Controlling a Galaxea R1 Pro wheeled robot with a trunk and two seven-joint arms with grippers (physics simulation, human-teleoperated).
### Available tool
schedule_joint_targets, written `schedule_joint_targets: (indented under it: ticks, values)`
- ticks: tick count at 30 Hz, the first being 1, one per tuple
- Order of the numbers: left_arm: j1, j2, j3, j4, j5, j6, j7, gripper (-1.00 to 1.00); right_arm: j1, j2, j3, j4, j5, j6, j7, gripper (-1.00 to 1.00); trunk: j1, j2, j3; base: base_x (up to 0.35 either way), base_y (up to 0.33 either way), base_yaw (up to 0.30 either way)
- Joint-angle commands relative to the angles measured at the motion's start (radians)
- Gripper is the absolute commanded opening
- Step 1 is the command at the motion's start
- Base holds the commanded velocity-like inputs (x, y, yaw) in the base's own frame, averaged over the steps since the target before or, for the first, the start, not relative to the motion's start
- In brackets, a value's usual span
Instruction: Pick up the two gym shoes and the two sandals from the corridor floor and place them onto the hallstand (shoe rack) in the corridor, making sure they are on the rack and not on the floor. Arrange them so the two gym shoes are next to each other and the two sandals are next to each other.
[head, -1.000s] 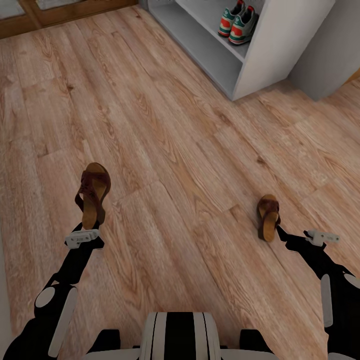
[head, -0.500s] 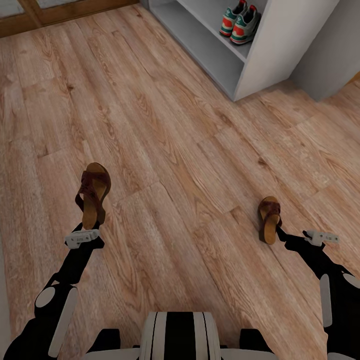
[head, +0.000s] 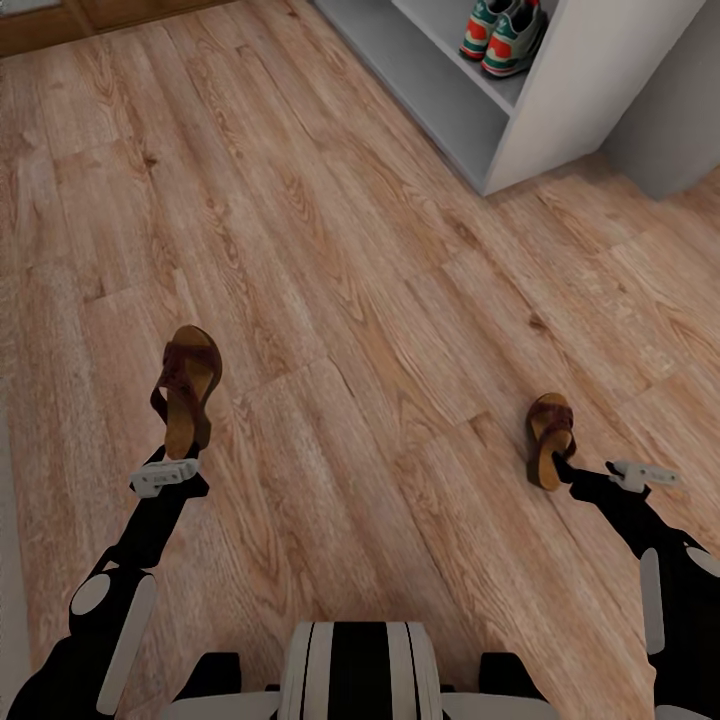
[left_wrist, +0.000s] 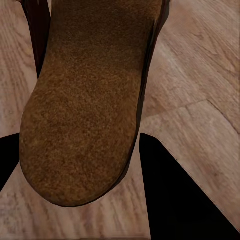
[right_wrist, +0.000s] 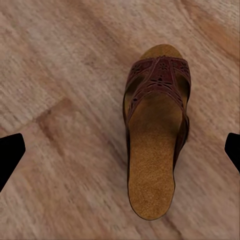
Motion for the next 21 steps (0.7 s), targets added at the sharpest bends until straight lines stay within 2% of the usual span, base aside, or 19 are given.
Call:
schedule_joint_targets:
  ticks: [1, 13, 21]
  values:
    - [0.000, 0.000, 0.000, 0.000, -0.003, 0.000, -0.001, -1.00, 0.000, 0.000, 0.000, 0.000, 0.000, 0.000, 0.000, 1.00, 0.000, 0.000, -0.001, 0.000, 0.000, 0.086]
    - [0.000, 0.000, 0.000, 0.000, -0.003, 0.000, -0.001, -1.00, -0.001, -0.001, -0.003, 0.001, 0.000, 0.000, -0.001, 1.00, 0.000, 0.000, -0.019, 0.000, 0.000, 0.087]
    - [0.000, 0.000, 0.000, 0.000, -0.003, 0.000, -0.001, -1.00, -0.003, -0.015, -0.028, 0.013, 0.000, 0.001, -0.006, 1.00, 0.000, 0.000, -0.030, 0.000, 0.000, 0.087]
